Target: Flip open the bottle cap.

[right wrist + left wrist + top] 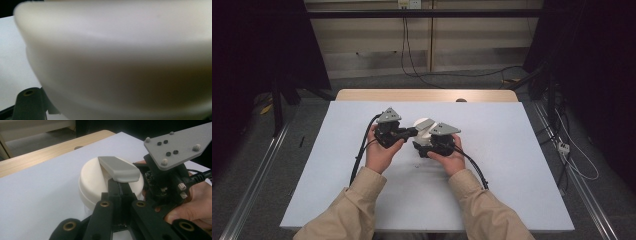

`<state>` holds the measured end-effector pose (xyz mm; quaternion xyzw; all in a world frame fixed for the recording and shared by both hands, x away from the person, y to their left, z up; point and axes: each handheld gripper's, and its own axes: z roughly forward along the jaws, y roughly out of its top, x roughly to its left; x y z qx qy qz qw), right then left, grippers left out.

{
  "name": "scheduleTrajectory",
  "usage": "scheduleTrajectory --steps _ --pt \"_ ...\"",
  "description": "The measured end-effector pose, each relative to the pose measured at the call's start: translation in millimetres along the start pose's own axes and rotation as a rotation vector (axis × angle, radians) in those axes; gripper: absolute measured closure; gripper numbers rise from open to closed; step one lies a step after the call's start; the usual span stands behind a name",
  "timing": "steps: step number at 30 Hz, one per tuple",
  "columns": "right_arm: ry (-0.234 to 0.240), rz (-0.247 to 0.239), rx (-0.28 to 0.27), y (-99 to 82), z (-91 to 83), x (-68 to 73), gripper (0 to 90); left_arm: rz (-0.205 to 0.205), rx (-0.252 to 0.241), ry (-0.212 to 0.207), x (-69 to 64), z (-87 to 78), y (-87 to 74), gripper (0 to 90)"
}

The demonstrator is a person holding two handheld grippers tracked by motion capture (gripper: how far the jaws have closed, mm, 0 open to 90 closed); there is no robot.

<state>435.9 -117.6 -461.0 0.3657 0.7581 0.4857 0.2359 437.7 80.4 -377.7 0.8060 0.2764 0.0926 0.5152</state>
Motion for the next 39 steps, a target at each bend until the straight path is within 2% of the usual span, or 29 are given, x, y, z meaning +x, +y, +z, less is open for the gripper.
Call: scheduleTrajectory --steps 9,39 --pt "0.0 0.0 0.001 0.1 0.0 0.0 18.8 0.013 -0.004 0.001 0.1 0.2 7.6 90.0" --pt "-0.002 0.001 0.002 -0.1 0.1 0.3 18.8 0.0 -0.014 -0.005 2.9 8.4 24.6 90.0"
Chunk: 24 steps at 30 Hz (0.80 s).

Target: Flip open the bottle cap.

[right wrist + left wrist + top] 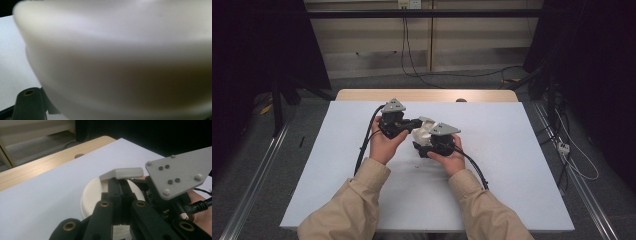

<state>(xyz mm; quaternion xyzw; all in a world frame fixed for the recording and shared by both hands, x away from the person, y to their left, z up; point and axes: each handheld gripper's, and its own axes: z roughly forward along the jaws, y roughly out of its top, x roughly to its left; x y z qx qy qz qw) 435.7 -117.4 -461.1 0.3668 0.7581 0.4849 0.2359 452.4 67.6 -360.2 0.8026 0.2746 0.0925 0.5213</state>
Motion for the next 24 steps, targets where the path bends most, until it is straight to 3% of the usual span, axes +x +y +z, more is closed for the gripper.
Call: scheduleTrajectory --steps 24 --pt "-0.002 0.001 0.002 0.0 0.2 0.1 18.8 0.0 -0.007 0.008 0.8 5.3 6.7 90.0"
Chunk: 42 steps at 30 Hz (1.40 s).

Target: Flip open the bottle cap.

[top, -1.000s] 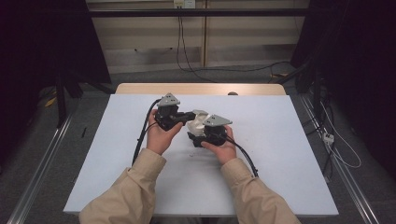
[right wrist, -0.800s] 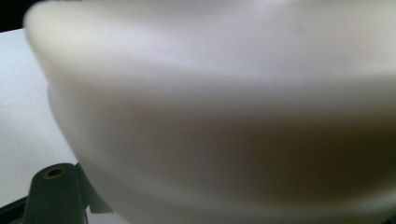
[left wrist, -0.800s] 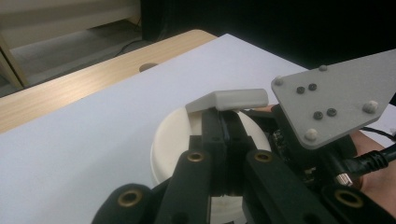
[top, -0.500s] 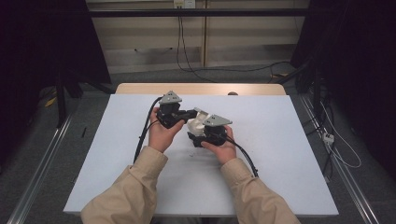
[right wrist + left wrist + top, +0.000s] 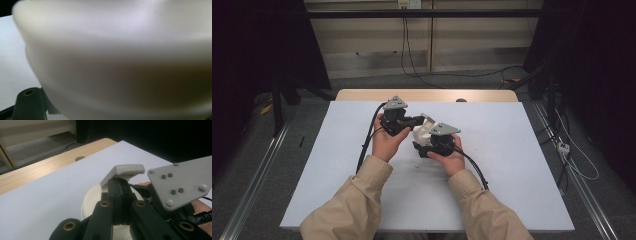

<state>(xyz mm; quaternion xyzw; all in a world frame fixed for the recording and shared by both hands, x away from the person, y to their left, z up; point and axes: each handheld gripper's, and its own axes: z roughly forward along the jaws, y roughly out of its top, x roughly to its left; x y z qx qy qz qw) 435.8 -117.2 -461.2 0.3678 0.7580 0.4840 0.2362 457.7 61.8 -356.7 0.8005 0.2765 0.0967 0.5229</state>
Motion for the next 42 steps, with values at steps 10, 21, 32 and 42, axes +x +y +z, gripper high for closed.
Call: scheduleTrajectory --steps 10,21,32,42 --pt "-0.001 -0.003 -0.001 -0.1 0.0 -0.1 18.8 0.009 0.001 -0.004 -1.8 2.4 4.6 90.0" --pt "0.0 -0.003 0.0 -0.1 0.1 -0.1 18.8 0.018 -0.001 -0.003 -2.2 4.3 8.4 90.0" --pt "-0.001 -0.003 -0.001 -0.3 0.2 -0.2 18.8 0.02 0.002 -0.001 -1.8 6.8 12.9 90.0" --pt "-0.002 -0.003 -0.001 -0.4 0.2 -0.2 18.8 0.022 -0.004 0.002 -1.4 9.7 16.2 90.0"
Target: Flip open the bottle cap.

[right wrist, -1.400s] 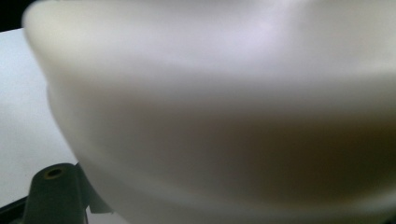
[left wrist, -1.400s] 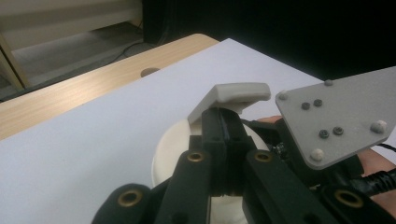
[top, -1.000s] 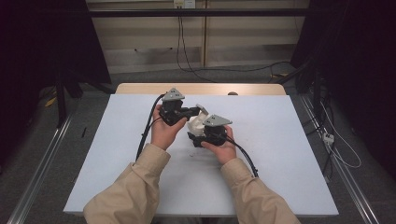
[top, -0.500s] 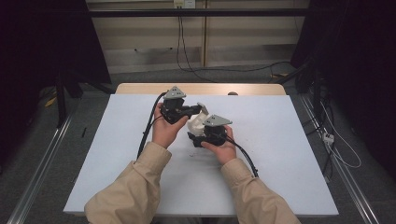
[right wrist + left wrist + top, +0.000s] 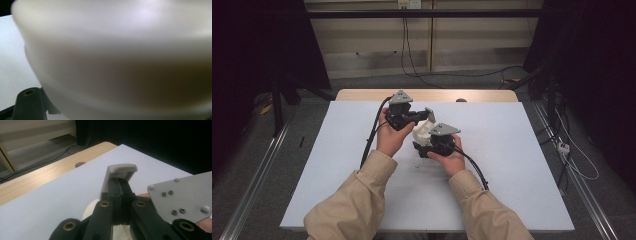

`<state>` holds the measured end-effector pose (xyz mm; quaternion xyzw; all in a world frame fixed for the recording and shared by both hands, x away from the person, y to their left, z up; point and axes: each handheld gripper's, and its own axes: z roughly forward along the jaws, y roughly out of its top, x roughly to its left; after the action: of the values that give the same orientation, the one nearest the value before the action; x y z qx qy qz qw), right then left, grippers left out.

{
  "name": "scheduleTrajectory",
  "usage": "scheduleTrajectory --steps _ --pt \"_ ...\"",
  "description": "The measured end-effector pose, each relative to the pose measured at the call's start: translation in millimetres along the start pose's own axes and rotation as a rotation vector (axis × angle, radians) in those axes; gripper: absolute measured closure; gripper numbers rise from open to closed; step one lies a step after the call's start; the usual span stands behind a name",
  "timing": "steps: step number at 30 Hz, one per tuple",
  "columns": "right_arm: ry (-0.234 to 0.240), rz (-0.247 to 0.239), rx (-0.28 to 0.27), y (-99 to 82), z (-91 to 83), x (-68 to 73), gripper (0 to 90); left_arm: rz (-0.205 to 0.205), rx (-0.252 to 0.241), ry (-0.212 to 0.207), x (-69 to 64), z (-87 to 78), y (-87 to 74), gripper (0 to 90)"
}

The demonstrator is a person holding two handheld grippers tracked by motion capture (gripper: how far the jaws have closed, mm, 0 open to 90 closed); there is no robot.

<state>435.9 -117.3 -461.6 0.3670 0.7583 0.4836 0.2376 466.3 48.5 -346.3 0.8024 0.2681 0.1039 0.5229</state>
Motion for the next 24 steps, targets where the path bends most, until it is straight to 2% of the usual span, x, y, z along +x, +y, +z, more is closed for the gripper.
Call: scheduleTrajectory --steps 24 --pt "0.001 0.001 0.0 -0.4 0.2 -0.2 18.8 0.003 0.003 -0.004 2.6 11.1 6.1 90.0"
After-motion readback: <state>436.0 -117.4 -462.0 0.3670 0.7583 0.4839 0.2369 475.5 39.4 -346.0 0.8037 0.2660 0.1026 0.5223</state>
